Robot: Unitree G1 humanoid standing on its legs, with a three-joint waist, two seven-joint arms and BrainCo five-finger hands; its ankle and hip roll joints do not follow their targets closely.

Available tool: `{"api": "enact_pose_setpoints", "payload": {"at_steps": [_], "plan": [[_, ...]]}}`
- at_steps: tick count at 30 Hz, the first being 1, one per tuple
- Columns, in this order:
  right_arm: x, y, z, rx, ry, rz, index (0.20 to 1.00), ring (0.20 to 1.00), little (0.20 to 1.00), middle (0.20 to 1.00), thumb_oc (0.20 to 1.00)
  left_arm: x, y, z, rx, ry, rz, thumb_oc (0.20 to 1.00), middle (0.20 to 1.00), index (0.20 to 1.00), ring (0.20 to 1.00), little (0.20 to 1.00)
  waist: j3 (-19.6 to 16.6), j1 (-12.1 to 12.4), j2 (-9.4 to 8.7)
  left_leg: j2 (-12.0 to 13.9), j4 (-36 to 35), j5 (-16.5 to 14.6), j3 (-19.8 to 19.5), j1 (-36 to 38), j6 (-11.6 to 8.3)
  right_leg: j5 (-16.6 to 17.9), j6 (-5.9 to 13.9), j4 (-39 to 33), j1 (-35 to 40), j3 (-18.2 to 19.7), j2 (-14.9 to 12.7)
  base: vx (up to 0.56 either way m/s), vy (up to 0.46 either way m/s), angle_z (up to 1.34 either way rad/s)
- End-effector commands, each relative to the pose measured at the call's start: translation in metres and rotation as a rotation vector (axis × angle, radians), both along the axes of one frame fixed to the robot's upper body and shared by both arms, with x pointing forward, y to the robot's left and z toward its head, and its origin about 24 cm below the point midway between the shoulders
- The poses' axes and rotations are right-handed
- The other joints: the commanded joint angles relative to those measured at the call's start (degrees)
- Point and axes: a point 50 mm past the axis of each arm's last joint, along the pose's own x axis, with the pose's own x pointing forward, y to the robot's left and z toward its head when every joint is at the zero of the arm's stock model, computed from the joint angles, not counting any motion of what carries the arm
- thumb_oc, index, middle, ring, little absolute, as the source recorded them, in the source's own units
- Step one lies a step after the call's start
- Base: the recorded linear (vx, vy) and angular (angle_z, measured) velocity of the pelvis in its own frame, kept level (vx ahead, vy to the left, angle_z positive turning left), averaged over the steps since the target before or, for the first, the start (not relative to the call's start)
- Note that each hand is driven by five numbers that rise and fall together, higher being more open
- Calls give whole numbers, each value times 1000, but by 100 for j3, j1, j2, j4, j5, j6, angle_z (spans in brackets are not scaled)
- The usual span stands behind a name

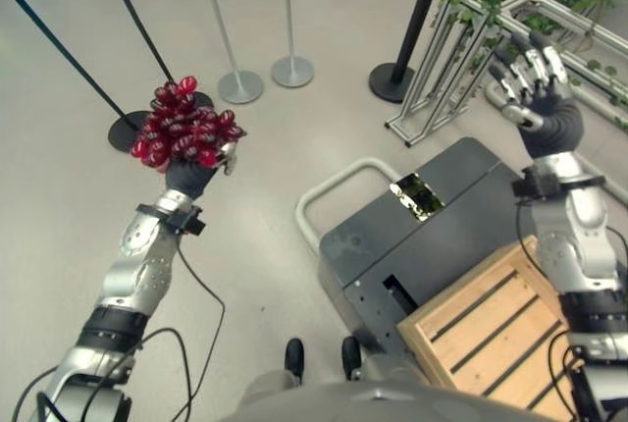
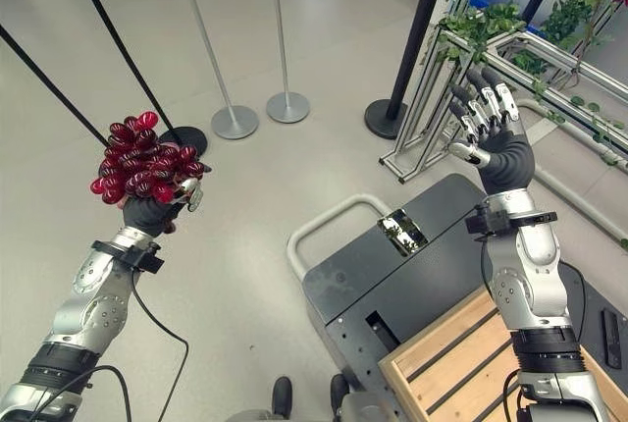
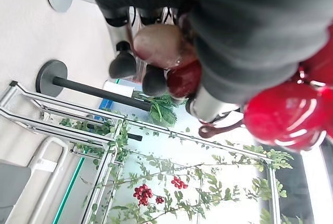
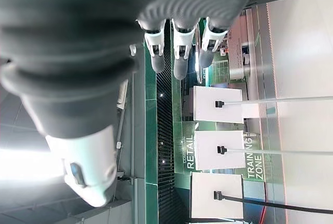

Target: Pick up the fruits from the basket on one side to the basket on the other side

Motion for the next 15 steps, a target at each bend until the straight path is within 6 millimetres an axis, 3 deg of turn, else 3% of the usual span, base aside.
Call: {"api": "enact_pose_setpoints", "payload": {"at_steps": [1, 2, 3, 4, 5, 6, 8, 11, 12, 15], "plan": [[-4, -5, 29, -12, -150, -36, 1000, 1000, 1000, 1000, 1000, 5, -4, 48, 38, -247, 6, 200, 200, 200, 200, 200, -72, 128, 99, 278, -30, -117, -139, -20, -405, -137, 553, 502, -727, 36, -156, -185, 13, 45], [-3, -6, 32, -6, -161, -47, 1000, 1000, 1000, 1000, 1000, 5, -5, 52, 54, -266, 13, 200, 200, 200, 200, 200, -103, 183, 29, 203, 72, -73, -536, -195, -502, -83, 557, 527, -897, 76, -213, -164, 31, 42], [-1, -4, 36, -12, -172, -39, 1000, 1000, 1000, 1000, 1000, 4, -2, 54, 61, -275, 20, 200, 200, 200, 200, 200, -139, 214, -49, 91, 323, -317, -891, -175, -468, -25, 545, 578, -1062, 146, -269, -187, 57, 44], [-2, -6, 40, -20, -180, -39, 1000, 1000, 1000, 1000, 1000, 2, -2, 56, 40, -279, 9, 200, 200, 200, 200, 200, -179, 134, -67, 284, 398, -471, -834, -75, -485, 10, 560, 625, -1175, 95, -392, -202, 144, 31], [-5, -9, 44, -21, -200, -51, 1000, 1000, 1000, 1000, 1000, 2, -2, 57, 16, -284, 4, 200, 200, 200, 200, 200, -219, -3, -46, 711, 472, -463, -500, 125, -534, 36, 615, 627, -1247, -70, -564, -172, 172, 35], [-6, -11, 43, -17, -198, -57, 1000, 1000, 1000, 1000, 1000, 2, -3, 56, 15, -278, -2, 200, 200, 200, 200, 200, -263, -56, -1, 1012, 385, -384, -411, 300, -572, 28, 630, 636, -1295, -167, -585, -125, 252, 36], [-8, -13, 43, -8, -206, -67, 1000, 1000, 1000, 1000, 1000, 0, -1, 55, 10, -281, -3, 200, 200, 200, 200, 200, -266, -127, 110, 1557, 480, 61, -530, 559, -662, 11, 673, 938, -1548, -183, -614, -58, 279, 32], [-10, -12, 46, -16, -217, -67, 1000, 1000, 1000, 1000, 1000, -4, 6, 63, 51, -309, 21, 200, 200, 200, 200, 200, -123, -191, 182, 1729, 590, 89, -638, 614, -791, -40, 855, 1573, -1873, 54, -754, -33, 302, 8], [-10, -10, 46, -13, -217, -55, 1000, 1000, 1000, 1000, 1000, -6, 8, 64, 47, -310, 26, 200, 200, 200, 200, 200, -77, -225, 177, 1754, 608, -140, -444, 619, -799, -48, 906, 1681, -1884, 117, -786, -7, 297, 29], [-4, 0, 40, 7, -195, -25, 1000, 1000, 1000, 1000, 1000, -8, 10, 67, 63, -326, 34, 200, 200, 200, 200, 200, 174, -101, -29, 1598, 1230, -1252, 276, 653, -743, 54, 1118, 1892, -1883, 434, -994, -28, 276, -25]]}}
